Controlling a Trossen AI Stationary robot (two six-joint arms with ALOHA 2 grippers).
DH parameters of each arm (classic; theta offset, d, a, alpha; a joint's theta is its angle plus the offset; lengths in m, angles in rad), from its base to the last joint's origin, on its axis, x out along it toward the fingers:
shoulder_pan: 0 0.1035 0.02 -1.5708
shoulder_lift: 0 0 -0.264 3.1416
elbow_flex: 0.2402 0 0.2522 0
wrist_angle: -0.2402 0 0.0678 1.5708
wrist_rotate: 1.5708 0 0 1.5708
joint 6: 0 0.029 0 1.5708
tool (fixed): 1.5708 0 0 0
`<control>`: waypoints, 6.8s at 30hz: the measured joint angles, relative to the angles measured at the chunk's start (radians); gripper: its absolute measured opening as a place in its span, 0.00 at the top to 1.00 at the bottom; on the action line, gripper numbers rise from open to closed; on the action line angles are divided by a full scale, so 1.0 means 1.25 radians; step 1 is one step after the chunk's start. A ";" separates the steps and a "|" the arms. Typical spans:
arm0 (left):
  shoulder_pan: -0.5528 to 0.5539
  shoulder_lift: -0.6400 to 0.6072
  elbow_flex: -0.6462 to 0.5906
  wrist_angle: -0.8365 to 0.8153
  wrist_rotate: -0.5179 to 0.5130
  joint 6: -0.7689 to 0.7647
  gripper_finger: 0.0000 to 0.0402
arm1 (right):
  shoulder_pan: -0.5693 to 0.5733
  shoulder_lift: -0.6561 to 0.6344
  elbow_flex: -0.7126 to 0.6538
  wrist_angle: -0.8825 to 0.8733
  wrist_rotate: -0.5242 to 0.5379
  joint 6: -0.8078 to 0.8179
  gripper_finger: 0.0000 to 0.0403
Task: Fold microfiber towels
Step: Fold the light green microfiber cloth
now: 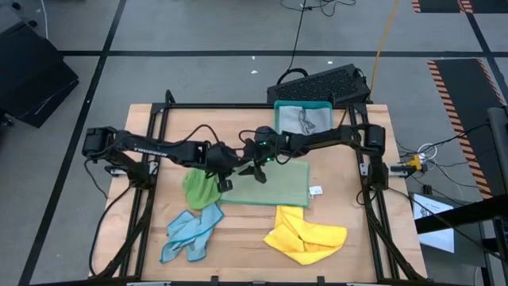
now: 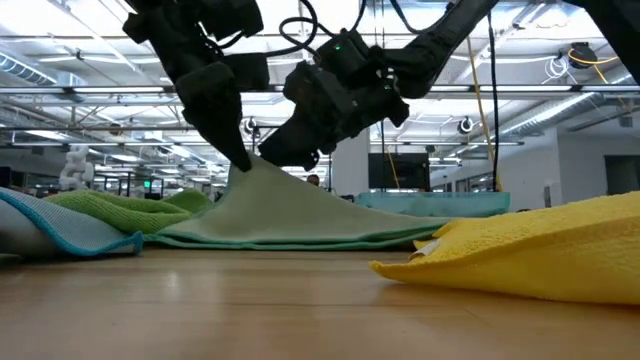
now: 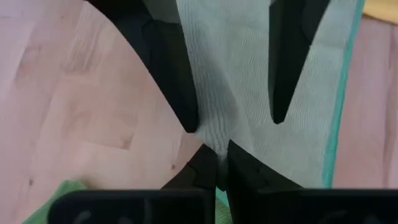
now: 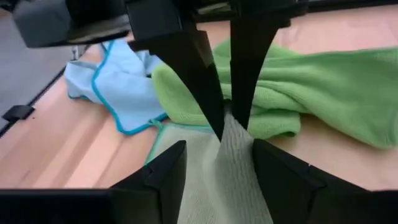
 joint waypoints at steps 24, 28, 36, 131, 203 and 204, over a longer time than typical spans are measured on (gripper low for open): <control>-0.036 0.000 0.000 0.036 -0.037 0.028 0.94 | 0.025 0.006 0.000 -0.003 0.050 -0.069 0.84; -0.041 0.000 0.000 0.034 -0.049 0.027 0.96 | 0.021 0.006 0.000 -0.011 0.046 -0.095 0.97; -0.089 -0.001 0.001 -0.059 -0.140 -0.137 0.66 | -0.011 -0.015 -0.008 -0.088 0.049 -0.137 0.98; 0.113 0.081 -0.378 0.797 0.264 -0.157 0.97 | -0.053 -0.304 -0.245 -0.063 0.132 -0.212 0.98; 0.071 -0.228 -0.061 0.085 -0.369 0.006 0.99 | -0.065 -0.286 -0.245 0.184 0.444 -0.154 0.96; 0.081 -0.228 -0.074 0.100 -0.334 0.012 0.99 | -0.077 -0.275 -0.245 0.183 0.418 -0.148 0.96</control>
